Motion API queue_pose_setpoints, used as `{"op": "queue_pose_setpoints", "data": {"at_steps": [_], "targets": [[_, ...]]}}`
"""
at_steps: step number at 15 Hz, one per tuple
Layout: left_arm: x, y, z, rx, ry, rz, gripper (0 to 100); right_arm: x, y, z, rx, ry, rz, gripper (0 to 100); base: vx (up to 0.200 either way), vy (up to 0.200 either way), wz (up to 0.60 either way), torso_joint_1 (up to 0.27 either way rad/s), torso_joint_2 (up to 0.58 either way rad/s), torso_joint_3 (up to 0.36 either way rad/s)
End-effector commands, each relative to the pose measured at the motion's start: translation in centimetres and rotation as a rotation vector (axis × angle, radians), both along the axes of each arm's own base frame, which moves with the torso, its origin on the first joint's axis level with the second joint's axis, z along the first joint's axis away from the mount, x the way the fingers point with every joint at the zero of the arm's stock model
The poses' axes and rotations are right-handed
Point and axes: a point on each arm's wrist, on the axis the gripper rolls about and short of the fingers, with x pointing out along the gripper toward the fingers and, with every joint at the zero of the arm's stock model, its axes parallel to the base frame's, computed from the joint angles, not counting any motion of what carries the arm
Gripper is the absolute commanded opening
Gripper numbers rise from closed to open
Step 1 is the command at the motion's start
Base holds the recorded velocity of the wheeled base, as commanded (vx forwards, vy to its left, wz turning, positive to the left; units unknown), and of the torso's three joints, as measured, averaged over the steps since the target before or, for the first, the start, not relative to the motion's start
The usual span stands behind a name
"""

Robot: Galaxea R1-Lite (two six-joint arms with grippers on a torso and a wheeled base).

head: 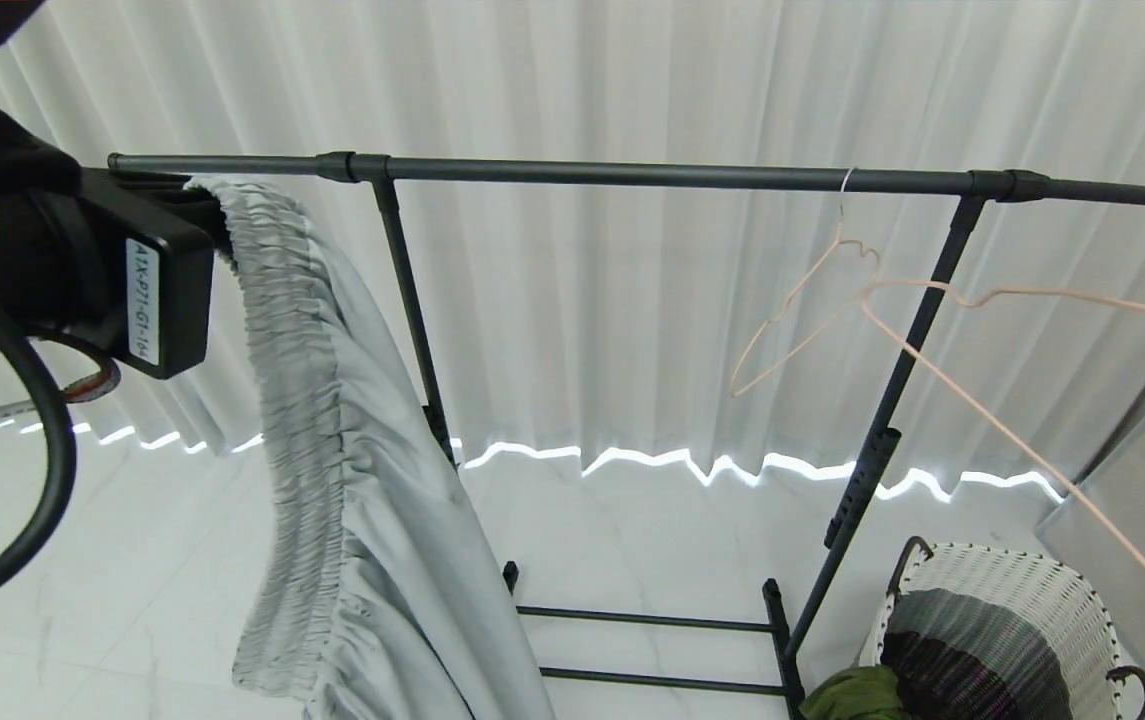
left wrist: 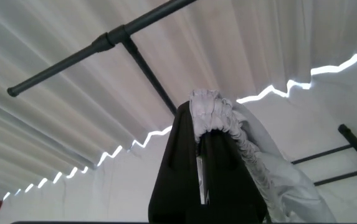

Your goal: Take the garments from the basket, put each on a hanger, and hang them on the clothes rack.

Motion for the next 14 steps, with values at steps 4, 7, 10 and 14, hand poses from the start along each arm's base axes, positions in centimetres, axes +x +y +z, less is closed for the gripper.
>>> {"op": "queue_pose_setpoints", "data": {"at_steps": [4, 7, 10, 14], "targets": [[1.1, -0.9, -0.6, 0.013, 0.020, 0.084, 0, -3.5, 1.5, 0.3, 0.019, -0.030, 0.424, 0, 0.000, 0.000, 0.00, 0.000, 0.00, 0.000], [2.1, -1.9, -0.9, -0.039, 0.042, 0.095, 0, -4.3, 2.8, 0.2, 0.017, -0.006, 0.661, 0, 0.000, 0.000, 0.00, 0.000, 0.00, 0.000], [4.0, -3.7, -1.0, -0.113, 0.071, 0.111, 0, -4.2, 4.2, 0.4, 0.042, 0.001, 0.769, 0, 0.000, 0.000, 0.00, 0.000, 0.00, 0.000], [6.4, -6.0, -0.5, -0.170, 0.076, 0.124, 0, -3.4, 5.7, 0.6, 0.061, -0.005, 0.800, 0, 0.000, 0.000, 0.00, 0.000, 0.00, 0.000]]}}
